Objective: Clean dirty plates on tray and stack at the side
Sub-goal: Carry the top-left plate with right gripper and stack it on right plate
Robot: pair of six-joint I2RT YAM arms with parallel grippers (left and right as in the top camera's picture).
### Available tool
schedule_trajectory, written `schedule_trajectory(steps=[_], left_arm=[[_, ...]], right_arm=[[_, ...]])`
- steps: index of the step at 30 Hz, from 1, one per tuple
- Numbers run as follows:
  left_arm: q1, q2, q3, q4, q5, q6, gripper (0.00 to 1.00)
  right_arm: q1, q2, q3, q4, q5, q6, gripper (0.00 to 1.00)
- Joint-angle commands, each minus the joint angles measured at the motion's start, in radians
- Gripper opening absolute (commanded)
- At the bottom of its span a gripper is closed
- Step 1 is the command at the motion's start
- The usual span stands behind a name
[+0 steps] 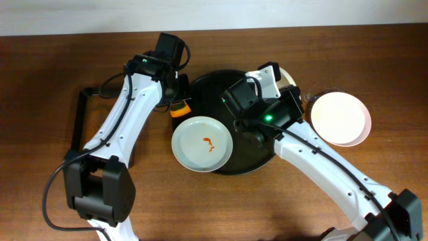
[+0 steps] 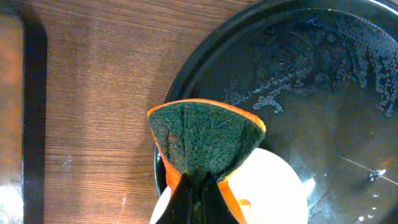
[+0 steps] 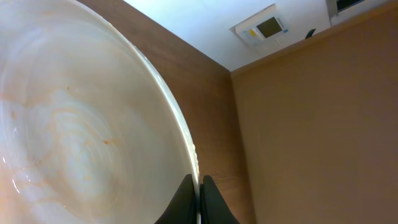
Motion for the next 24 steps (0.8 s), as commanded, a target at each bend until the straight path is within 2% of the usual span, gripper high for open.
schedule_trajectory(steps=[1,5,9,15,18,24], left_arm=[[0.004,-0.031,0.022,-0.002,0.011,-0.009,0.00],[0.004,-0.031,0.022,-0.002,0.011,-0.009,0.00],[0.004,-0.031,0.022,-0.015,0.011,-0.008,0.00],[0.005,-0.031,0.021,-0.035,-0.006,-0.005,0.00],[0.004,-0.031,0.021,-0.046,-0.050,-0.004,0.00],[0.004,-0.031,0.021,-0.047,-0.050,-0.004,0.00]], right_arm=[[0.010,-0.019,0.003,0.003,0.050,0.005,0.04],[0.002,-0.020,0.003,-0.002,0.019,0.061,0.04],[-0.076,-0.020,0.003,-0.051,-0.195,0.224,0.04],[-0.332,-0.024,0.003,-0.068,-0.386,0.324,0.04],[-0.569,-0.024,0.003,-0.056,-0.612,0.328,0.04],[-0.832,-0.006,0.002,-0.045,-0.787,0.328,0.04]])
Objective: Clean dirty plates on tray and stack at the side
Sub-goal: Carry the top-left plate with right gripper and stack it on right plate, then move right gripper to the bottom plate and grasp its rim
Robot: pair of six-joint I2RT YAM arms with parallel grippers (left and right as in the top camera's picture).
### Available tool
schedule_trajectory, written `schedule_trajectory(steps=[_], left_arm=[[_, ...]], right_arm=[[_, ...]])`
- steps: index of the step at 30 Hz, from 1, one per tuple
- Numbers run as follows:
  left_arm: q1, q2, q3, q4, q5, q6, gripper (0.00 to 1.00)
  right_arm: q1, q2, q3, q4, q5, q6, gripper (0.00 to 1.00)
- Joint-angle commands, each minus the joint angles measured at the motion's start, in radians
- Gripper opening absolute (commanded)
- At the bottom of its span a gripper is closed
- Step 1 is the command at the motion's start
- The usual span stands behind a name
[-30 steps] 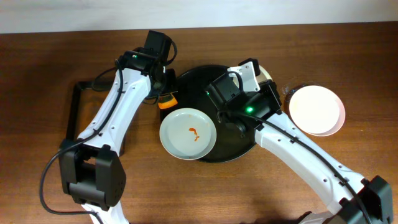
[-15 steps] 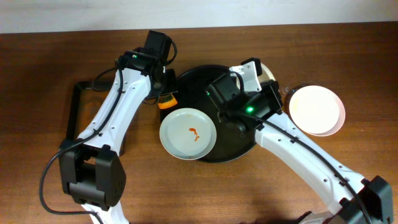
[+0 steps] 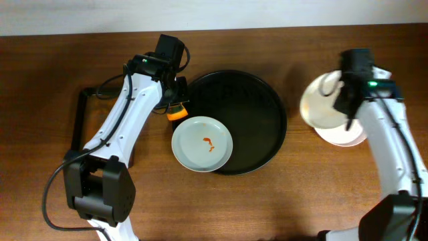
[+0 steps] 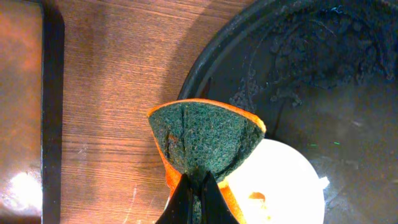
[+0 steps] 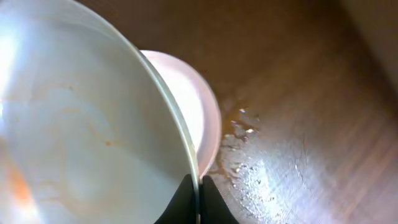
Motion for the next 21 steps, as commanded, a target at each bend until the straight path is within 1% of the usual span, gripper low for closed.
schedule_trajectory(steps=[1,6,10,11,12,15,17,19,21], left_arm=[[0.004,-0.031,0.021,-0.002,-0.016,-0.005,0.00],[0.004,-0.031,0.021,-0.002,-0.016,-0.005,0.00],[0.004,-0.031,0.021,-0.002,-0.016,-0.005,0.00],[0.004,-0.031,0.021,-0.002,-0.016,-0.005,0.00],[0.004,-0.031,0.021,-0.002,-0.016,-0.005,0.00],[0.005,-0.031,0.021,-0.006,-0.016,0.000,0.00],[0.005,-0.031,0.021,-0.014,-0.021,0.037,0.00],[0.004,-0.031,0.021,-0.029,-0.055,0.037,0.00],[0.009,-0.031,0.021,-0.031,-0.076,0.036,0.00]], right_arm=[[-0.121,0.006,0.003,0.003,-0.163,0.023,0.04],[-0.207,0.081,0.002,0.011,-0.269,0.023,0.04],[-0.214,0.134,0.002,0.023,-0.282,0.022,0.22],[-0.213,0.134,0.002,0.022,-0.294,0.019,0.29],[-0.213,0.132,0.002,0.022,-0.312,0.014,0.30],[-0.212,0.119,0.003,0.023,-0.494,-0.079,0.32],[-0.208,0.105,0.003,-0.005,-0.732,-0.184,0.32],[-0.180,0.101,0.003,-0.076,-0.941,-0.287,0.32],[-0.120,0.102,0.002,-0.164,-1.039,-0.356,0.32]])
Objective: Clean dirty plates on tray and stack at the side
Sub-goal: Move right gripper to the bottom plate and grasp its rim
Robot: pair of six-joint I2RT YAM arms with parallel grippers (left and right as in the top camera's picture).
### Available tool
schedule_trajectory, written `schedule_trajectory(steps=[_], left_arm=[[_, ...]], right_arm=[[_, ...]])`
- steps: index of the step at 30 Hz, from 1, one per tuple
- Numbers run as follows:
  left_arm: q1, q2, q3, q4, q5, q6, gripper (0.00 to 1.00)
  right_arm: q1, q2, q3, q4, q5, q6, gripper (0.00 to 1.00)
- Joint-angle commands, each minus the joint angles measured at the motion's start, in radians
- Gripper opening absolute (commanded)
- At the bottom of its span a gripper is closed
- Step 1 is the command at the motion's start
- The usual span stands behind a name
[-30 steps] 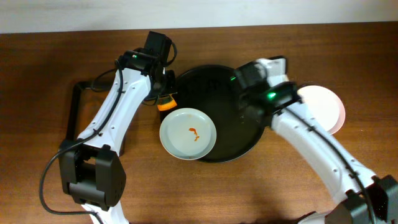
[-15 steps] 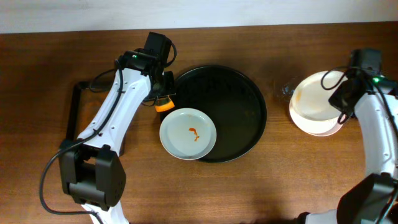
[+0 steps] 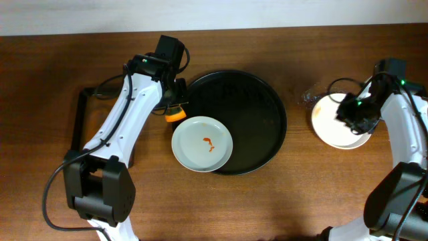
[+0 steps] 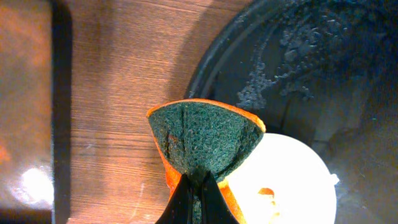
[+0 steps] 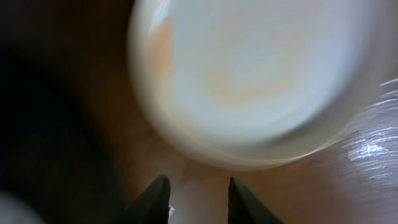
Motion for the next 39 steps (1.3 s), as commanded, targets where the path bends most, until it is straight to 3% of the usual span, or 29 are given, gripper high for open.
schedule_trajectory(steps=[1,6,15,21,27,31,39], left_arm=[[0.016,-0.031,0.021,-0.005,-0.053,0.021,0.00],[0.069,-0.031,0.021,-0.023,-0.051,0.021,0.00],[0.103,-0.031,0.021,-0.022,-0.010,0.055,0.00],[0.103,-0.031,0.021,-0.020,-0.010,0.069,0.00],[0.103,-0.031,0.021,-0.021,-0.010,0.069,0.00],[0.103,-0.031,0.021,-0.025,-0.010,0.069,0.00],[0.103,-0.031,0.021,-0.035,-0.010,0.069,0.00]], right_arm=[[0.117,-0.029,0.002,-0.117,-0.310,-0.176,0.32],[0.333,-0.029,-0.005,-0.217,-0.360,-0.157,0.32],[0.724,-0.029,-0.050,-0.103,-0.376,0.284,0.32],[0.938,-0.029,-0.172,0.190,-0.372,0.715,0.28],[1.056,-0.026,-0.223,0.324,-0.231,0.920,0.30],[1.084,-0.026,-0.223,0.343,-0.132,0.993,0.46],[1.109,-0.025,-0.236,0.454,-0.053,1.199,0.41]])
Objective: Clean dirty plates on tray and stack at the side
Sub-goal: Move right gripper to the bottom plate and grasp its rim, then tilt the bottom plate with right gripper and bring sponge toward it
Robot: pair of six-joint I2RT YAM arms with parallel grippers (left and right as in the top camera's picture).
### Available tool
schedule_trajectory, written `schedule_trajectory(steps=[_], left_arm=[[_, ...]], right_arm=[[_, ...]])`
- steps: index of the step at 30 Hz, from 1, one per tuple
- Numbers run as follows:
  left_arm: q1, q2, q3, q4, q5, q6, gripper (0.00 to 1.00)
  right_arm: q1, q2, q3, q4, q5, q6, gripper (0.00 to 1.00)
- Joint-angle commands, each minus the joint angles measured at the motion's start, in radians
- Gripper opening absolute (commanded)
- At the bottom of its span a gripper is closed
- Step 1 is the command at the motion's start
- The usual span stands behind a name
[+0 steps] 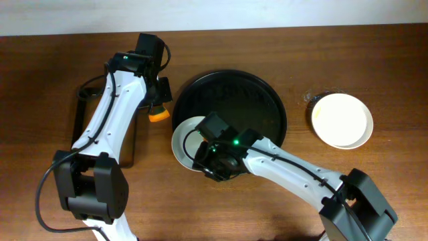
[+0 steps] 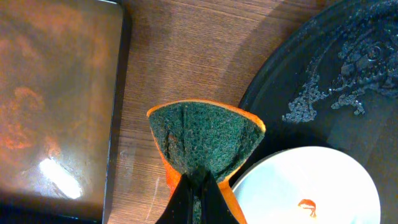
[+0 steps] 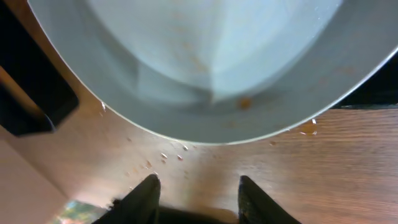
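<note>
A white plate (image 1: 189,142) with an orange stain (image 2: 306,205) lies on the front left rim of the round black tray (image 1: 251,107). My right gripper (image 1: 215,162) stands open at the plate's near edge, and the plate (image 3: 211,62) fills the top of the right wrist view, ahead of the open fingers (image 3: 146,194). My left gripper (image 1: 157,110) is shut on an orange sponge with a green scouring face (image 2: 205,140), held over the table just left of the tray. Clean plates (image 1: 342,119) are stacked at the right.
A black rectangular container (image 1: 107,127) sits left of the tray, close to the left arm, and shows as a dark-rimmed basin (image 2: 56,106) in the left wrist view. Water drops lie on the tray (image 2: 348,81) and on the table beside the plate stack.
My right gripper, open by the plate stack at the right before, is now open at the near edge of the stained plate on the tray. My left gripper has moved left with the sponge.
My right gripper was shut on a plate's rim above the tray. Then it held that plate over the pink plate at the right. Then it was open with the plate left on the stack, and now it is at the stained plate. The left gripper kept the sponge throughout.
</note>
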Motion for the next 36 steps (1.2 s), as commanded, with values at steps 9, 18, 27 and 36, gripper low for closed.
schedule_trajectory(steps=[9,18,27,36], left_arm=[[0.003,-0.031,0.021,-0.004,0.008,0.016,0.00],[0.003,-0.031,0.021,-0.008,0.011,0.017,0.00],[0.003,-0.031,0.021,-0.016,0.011,0.017,0.00],[0.003,-0.031,0.021,-0.021,0.011,0.016,0.00]], right_arm=[[0.036,-0.019,-0.057,0.027,0.104,0.247,0.45],[0.054,-0.017,-0.058,0.051,0.171,0.292,0.44],[0.062,0.045,-0.058,0.071,0.178,0.298,0.36],[0.062,0.045,-0.058,0.064,0.163,0.287,0.29]])
